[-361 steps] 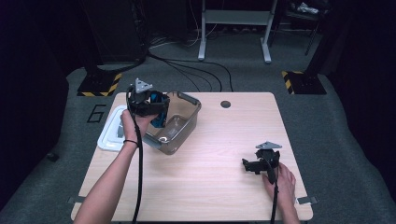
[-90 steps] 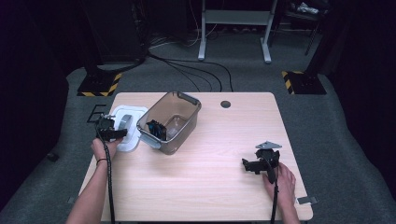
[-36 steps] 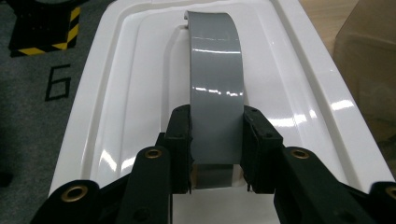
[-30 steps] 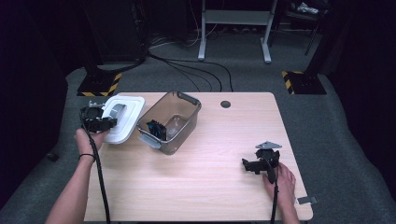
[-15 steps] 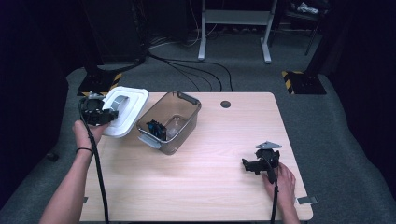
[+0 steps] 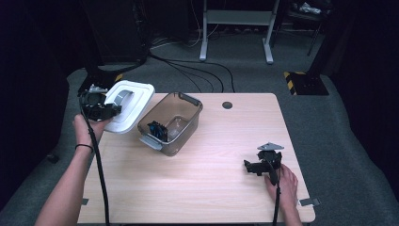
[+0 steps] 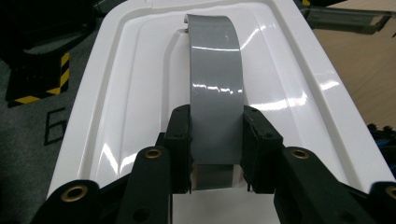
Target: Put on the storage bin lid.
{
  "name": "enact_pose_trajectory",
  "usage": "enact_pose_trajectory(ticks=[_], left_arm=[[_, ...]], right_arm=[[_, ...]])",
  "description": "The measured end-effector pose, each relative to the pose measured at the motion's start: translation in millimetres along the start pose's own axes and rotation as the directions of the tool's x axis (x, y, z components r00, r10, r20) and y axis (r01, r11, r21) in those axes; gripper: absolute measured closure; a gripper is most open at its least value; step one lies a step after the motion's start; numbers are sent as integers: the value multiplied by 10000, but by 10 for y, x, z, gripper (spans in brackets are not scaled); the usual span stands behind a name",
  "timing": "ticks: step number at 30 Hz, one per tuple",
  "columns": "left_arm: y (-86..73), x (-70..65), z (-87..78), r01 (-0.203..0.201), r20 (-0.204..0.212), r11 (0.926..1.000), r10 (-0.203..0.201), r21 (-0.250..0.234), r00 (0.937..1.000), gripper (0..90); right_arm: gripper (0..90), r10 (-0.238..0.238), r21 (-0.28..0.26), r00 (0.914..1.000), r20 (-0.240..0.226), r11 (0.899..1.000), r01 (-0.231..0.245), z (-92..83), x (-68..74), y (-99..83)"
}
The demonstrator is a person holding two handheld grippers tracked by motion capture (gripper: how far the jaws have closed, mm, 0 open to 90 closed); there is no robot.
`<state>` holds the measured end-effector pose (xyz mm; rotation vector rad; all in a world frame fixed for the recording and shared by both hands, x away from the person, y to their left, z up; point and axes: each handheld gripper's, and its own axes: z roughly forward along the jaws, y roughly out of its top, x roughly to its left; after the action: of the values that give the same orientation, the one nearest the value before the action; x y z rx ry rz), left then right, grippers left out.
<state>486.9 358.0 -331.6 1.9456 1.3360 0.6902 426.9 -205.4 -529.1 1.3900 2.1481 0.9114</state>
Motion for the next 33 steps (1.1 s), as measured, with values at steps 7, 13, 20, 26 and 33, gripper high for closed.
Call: enact_pose_trajectory(ticks=[7,13,20,26,33], left_arm=[[117,-123,-62,-318,209,9994,321,-139,9993,672],[177,-231,-78,-418,404,9989,426,-204,9983,672],[231,-333,-66,-645,570,9978,653,-144,9962,672],[284,-434,-24,-894,738,9959,900,-113,9932,672],[315,-567,45,-1117,1092,9937,1115,-46,9877,672]], right_arm=[[0,8,3,10000,1,10000,-8,0,1,0],[0,-3,0,10000,-3,10000,3,0,0,0],[0,1,1,10000,-2,10000,-1,0,0,0],[0,-2,-2,10000,-4,10000,2,0,0,0],[0,9,1,10000,0,10000,-9,0,0,0]])
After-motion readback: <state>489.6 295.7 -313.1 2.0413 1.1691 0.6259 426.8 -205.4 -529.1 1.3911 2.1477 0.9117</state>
